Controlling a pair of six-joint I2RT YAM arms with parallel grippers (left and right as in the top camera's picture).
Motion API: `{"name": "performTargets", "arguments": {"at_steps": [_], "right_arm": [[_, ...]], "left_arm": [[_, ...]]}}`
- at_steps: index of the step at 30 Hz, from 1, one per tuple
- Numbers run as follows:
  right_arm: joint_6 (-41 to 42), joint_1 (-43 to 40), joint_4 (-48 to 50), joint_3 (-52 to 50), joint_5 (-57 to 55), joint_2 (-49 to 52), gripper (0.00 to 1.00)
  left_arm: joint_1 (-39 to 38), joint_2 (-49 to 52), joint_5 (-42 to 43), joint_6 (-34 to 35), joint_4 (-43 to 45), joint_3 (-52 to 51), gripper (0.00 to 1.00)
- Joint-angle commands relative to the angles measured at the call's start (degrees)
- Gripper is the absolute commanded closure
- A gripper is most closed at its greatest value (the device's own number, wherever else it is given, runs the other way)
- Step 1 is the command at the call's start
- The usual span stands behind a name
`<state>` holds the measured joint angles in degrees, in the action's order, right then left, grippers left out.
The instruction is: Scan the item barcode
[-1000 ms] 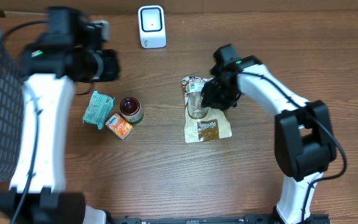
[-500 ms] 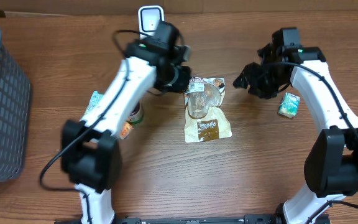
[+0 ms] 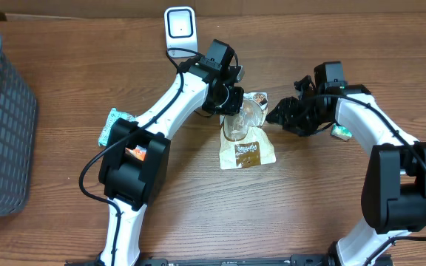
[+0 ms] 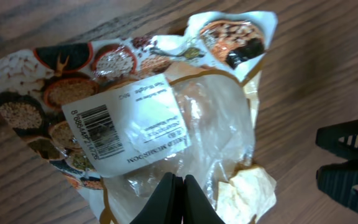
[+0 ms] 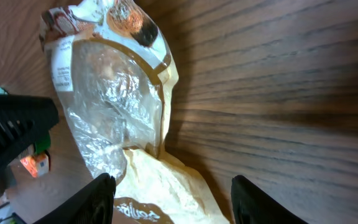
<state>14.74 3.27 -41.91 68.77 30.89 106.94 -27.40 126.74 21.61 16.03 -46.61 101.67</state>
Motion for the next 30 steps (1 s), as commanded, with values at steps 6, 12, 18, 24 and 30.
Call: {"name": "performTargets", "arguments": {"at_steps": [6, 12, 18, 24, 30], "right_arm": [[-3.34, 0.24, 2.91, -1.75, 3.91, 5.2, 0.43], [-7.58, 0.35, 4.2, -2.01, 9.99, 9.42, 0.43], [-10.36, 1.57, 5.88, -2.1, 16.79, 12.41, 0.42], [-10.1, 4.31, 7.28, -2.1, 19.98, 12.57, 0.51], [-9.79, 5.35, 8.66, -2.08, 19.78, 12.57, 0.81]], "left_arm": [[0.0, 4.81, -1.62, 2.45, 0.24, 0.68, 0.96], [0.11, 6.36, -1.64, 2.69, -0.5, 0.68, 0.96], [0.42, 6.36, -1.44, 3.34, -0.96, 0.68, 0.96], [0.42, 6.36, -1.7, 3.32, -1.18, 0.68, 0.95], [0.72, 6.21, -4.66, 3.52, -1.25, 0.85, 0.96]]}}
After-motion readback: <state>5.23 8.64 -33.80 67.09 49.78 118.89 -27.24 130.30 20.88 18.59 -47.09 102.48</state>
